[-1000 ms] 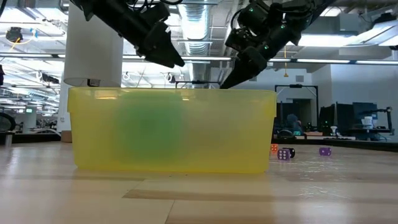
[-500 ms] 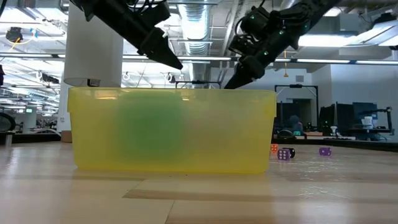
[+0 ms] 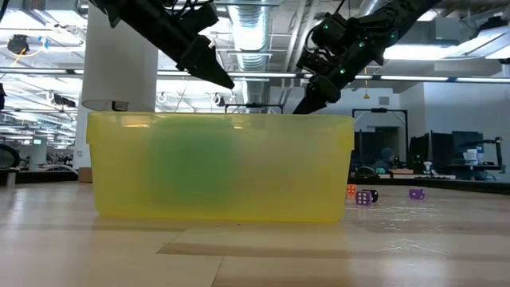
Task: Pick & Place Dice
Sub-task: Put the violet die into the yellow bin
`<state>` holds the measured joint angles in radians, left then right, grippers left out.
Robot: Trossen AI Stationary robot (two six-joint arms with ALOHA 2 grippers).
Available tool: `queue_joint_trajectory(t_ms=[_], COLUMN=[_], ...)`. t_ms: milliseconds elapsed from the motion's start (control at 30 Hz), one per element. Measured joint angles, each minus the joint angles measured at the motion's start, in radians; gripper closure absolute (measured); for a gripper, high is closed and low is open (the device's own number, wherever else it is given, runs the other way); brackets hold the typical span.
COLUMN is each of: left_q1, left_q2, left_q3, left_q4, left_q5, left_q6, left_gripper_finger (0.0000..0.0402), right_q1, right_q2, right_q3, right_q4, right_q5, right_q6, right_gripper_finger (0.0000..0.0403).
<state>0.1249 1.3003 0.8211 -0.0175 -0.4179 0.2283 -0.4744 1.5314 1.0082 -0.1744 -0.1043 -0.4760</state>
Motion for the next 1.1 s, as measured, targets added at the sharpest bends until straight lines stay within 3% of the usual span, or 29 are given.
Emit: queue_joint_trajectory(t_ms=[267, 533, 633, 867, 1100], left_q1=[0.000, 0.000, -0.001, 0.000, 0.000], left_q2=[-0.004, -0.011, -0.066, -0.327, -0.548], left_q3=[0.000, -0.149, -0.176, -0.310, -0.505], left_q4=[-0.003, 0.243, 0.249, 0.243, 0.387], left_q5=[0.008, 0.222, 0.243, 0.314, 0.320], left_q6=[-0.001, -0.001, 0.000, 0.027, 0.020], left_gripper_finger=[0.0009, 0.0009, 0.0009, 0.0009, 0.0009], right_q1=[0.001, 0.002, 0.002, 0.002, 0.002], right_q2=[0.000, 0.000, 0.000, 0.000, 0.000], right_q3=[0.000, 0.000, 0.000, 0.000, 0.000], right_q4=[-0.008, -0.005, -0.005, 0.000, 0.019], right_q5=[0.000, 0.000, 0.000, 0.000, 0.000], right_q6=[0.001, 0.013, 0.015, 0.016, 0.015], right_gripper_finger=[0.0403, 0.0403, 0.0403, 0.0403, 0.0403])
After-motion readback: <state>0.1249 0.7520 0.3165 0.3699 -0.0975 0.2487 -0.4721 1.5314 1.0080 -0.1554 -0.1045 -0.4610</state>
